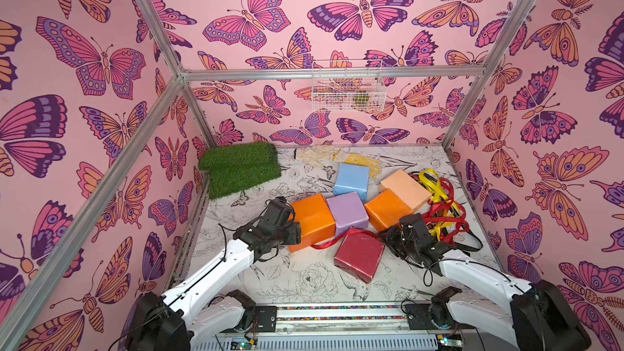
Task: Untie the ribbon bows on the gift boxes
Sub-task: Pick up the ribbon at the center of the board, then place the ribbon at the center of the board.
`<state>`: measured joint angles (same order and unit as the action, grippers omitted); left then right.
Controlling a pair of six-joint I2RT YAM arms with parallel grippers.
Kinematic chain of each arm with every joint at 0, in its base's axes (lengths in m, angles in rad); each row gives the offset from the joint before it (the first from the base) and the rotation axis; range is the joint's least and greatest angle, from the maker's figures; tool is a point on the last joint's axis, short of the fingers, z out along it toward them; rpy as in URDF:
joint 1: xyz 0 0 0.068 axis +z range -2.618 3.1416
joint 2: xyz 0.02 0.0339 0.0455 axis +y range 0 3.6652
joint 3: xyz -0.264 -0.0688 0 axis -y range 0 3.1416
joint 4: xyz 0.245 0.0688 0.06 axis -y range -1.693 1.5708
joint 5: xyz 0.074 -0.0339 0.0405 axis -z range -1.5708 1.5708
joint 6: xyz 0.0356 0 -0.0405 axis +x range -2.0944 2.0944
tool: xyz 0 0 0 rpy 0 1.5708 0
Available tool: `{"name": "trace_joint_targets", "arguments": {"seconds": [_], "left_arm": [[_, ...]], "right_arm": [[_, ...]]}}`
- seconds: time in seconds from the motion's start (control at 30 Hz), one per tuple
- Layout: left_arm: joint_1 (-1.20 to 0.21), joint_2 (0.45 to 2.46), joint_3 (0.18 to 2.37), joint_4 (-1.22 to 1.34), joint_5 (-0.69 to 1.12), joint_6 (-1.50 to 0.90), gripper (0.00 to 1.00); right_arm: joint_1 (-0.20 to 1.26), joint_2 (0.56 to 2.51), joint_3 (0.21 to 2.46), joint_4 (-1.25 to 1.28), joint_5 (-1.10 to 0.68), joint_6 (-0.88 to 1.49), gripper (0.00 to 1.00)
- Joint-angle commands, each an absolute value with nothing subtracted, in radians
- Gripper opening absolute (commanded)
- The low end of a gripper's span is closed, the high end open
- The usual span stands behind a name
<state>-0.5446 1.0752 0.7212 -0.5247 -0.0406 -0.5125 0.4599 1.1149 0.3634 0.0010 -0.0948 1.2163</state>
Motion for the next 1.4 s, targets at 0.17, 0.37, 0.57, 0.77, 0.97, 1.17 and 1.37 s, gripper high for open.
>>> {"name": "trace_joint_targets", "arguments": {"seconds": [0.17,0.37,0.57,0.77,0.97,1.17,1.37], "left_arm": [[-0.548,1.068,0.701,-0.562,-0.063,-0.496,0.7],[-0.548,1.074,0.704,-0.562,-0.06,-0.496,0.69],[-0.546,1.071,0.705,-0.563,-0.062,-0.495,0.7],[-0.546,1.069,0.706,-0.563,-0.06,-0.493,0.69],[-0.546,1.056,0.705,-0.563,-0.059,-0.493,0.69],[-0.546,1.052,0.709,-0.563,-0.058,-0.489,0.7],[-0.546,1.052,0.71,-0.559,-0.061,-0.489,0.7]], "right_arm": [[0.47,1.147,0.357,0.141,-0.143,1.26,0.1],[0.471,1.002,0.396,-0.003,-0.092,1.196,0.0],[0.402,0.762,0.6,-0.364,0.063,0.982,0.0],[0.097,0.686,0.837,-0.554,-0.06,0.813,0.0],[-0.051,0.695,1.107,-0.696,0.097,0.612,0.0],[-0.055,0.741,1.361,-0.817,0.384,0.41,0.0],[-0.055,0.747,1.266,-0.83,0.387,0.44,0.0]]}}
